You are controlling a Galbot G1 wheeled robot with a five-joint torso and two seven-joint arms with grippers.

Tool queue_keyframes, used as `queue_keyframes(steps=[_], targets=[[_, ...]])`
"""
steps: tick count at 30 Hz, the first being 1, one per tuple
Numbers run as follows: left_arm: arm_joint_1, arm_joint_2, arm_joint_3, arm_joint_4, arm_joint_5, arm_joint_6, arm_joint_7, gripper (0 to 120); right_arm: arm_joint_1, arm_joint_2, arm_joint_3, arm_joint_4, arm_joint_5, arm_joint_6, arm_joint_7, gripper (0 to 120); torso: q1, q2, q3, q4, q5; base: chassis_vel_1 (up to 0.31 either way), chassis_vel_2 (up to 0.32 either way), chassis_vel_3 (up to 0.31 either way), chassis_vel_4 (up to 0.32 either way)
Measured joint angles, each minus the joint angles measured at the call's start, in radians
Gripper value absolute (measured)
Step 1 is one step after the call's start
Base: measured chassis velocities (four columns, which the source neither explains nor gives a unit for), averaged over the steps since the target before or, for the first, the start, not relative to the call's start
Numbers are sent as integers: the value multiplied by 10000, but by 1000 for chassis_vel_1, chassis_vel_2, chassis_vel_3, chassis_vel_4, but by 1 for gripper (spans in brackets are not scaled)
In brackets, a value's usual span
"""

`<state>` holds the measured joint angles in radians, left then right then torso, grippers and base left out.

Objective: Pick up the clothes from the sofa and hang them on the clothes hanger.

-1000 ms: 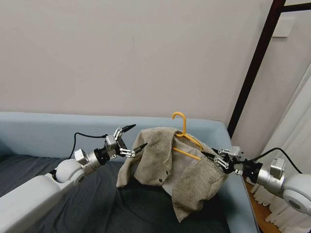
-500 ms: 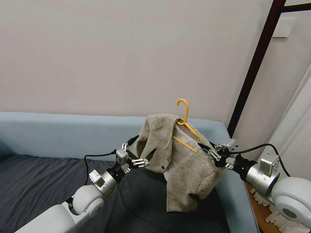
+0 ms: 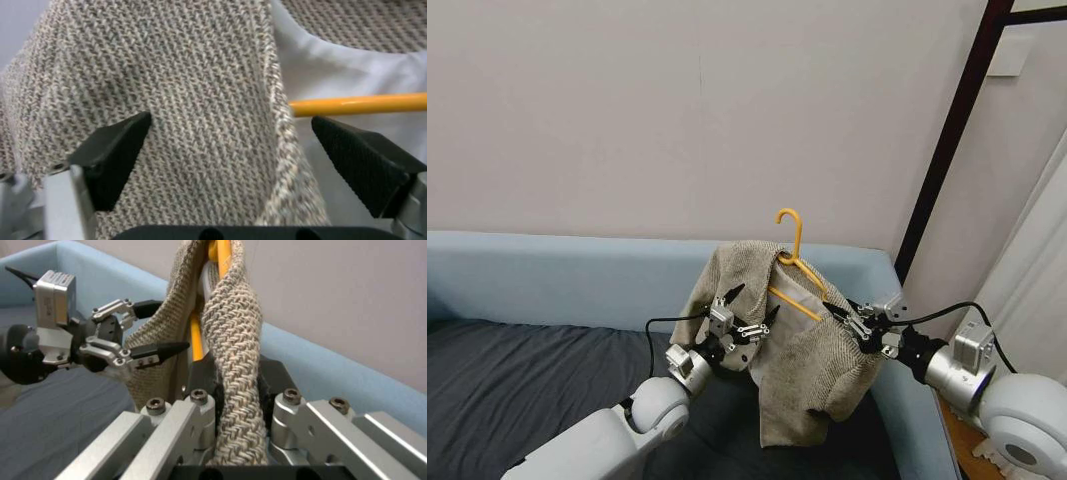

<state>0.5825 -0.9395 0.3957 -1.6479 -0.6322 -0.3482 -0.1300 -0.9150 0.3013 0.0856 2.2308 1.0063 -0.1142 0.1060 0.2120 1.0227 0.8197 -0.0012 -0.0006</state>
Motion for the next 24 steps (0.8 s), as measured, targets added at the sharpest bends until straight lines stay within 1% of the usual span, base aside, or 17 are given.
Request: queue_keyframes(steps=[2, 3, 7, 8, 9, 11, 13, 14, 15, 17, 18, 19, 20, 22, 23, 24], targets=[[-90, -87, 50, 101, 36, 3, -119, 82, -8, 2, -3, -8, -12, 1, -6, 10, 1, 0, 0, -1, -1, 0, 0, 0, 0], [-90, -87, 50, 101, 36, 3, -119, 82, -8, 2, -3, -8, -12, 1, -6, 10, 1, 0, 0, -1, -1, 0, 0, 0, 0], [-141, -54, 69, 103, 36, -69, -98, 67, 41, 11, -16, -123, -18, 4, -25, 10, 0, 0, -1, 0, -2, 0, 0, 0, 0], [-135, -19, 68, 87, 34, -93, -91, 60, 49, 11, -17, -183, -22, 5, -33, 10, 0, 0, 0, 0, -1, 0, 0, 0, 0], [-135, -19, 68, 87, 34, -93, -91, 60, 49, 11, -17, -183, -22, 5, -33, 10, 0, 0, 0, 0, -1, 0, 0, 0, 0], [-109, 51, 62, 70, 32, -116, -76, 53, 56, 12, -17, -260, -26, 16, -38, 10, 0, 0, 0, 0, -2, 0, 0, 0, 0], [-103, 114, 45, 72, 31, -144, -55, 41, 59, 19, -19, -282, -26, 28, -47, 10, 0, 0, 0, 0, -2, 0, 0, 0, 0], [-119, 129, 40, 77, 22, -147, -50, 38, 61, 23, -20, -278, -20, 35, -48, 10, 0, 0, 0, 1, -2, 0, 0, 0, 0], [-119, 129, 40, 77, 22, -147, -50, 38, 61, 23, -20, -278, -20, 35, -48, 10, 0, 0, 0, 1, -2, 0, 0, 0, 0], [-191, 116, 31, 121, -1, -148, -49, 29, 61, 32, -21, -208, 7, 41, -59, 10, 0, 0, 0, 1, -2, 0, 0, 0, 0], [-219, 105, 31, 142, -3, -148, -49, 27, 59, 32, -21, -177, 12, 44, -65, 10, 0, 0, 0, 0, -2, 0, 0, 0, 0], [-298, 60, 30, 211, -6, -148, -52, 19, 50, 30, -22, -112, 19, 49, -66, 10, 0, 0, 0, 0, -2, 0, 0, 0, 0], [-298, 60, 30, 211, -6, -148, -52, 19, 50, 30, -22, -112, 19, 49, -66, 10, 0, 0, 0, 0, -2, 0, 0, 0, 0], [-403, 9, 30, 285, -6, -149, -75, 12, 39, 9, -23, -35, 25, 52, -66, 10, 0, 0, 0, 0, -2, 0, 0, 0, 0], [-463, -6, 31, 299, -18, -148, -102, 5, 31, -10, -23, -24, 6, 54, -67, 10, 0, 0, 0, 0, -3, 0, 0, 0, 0], [-514, -1, 30, 298, -31, -148, -134, 2, 25, -22, -29, -44, -41, 67, -79, 10, 0, -1, 0, -1, -3, 0, 0, 0, 0]])
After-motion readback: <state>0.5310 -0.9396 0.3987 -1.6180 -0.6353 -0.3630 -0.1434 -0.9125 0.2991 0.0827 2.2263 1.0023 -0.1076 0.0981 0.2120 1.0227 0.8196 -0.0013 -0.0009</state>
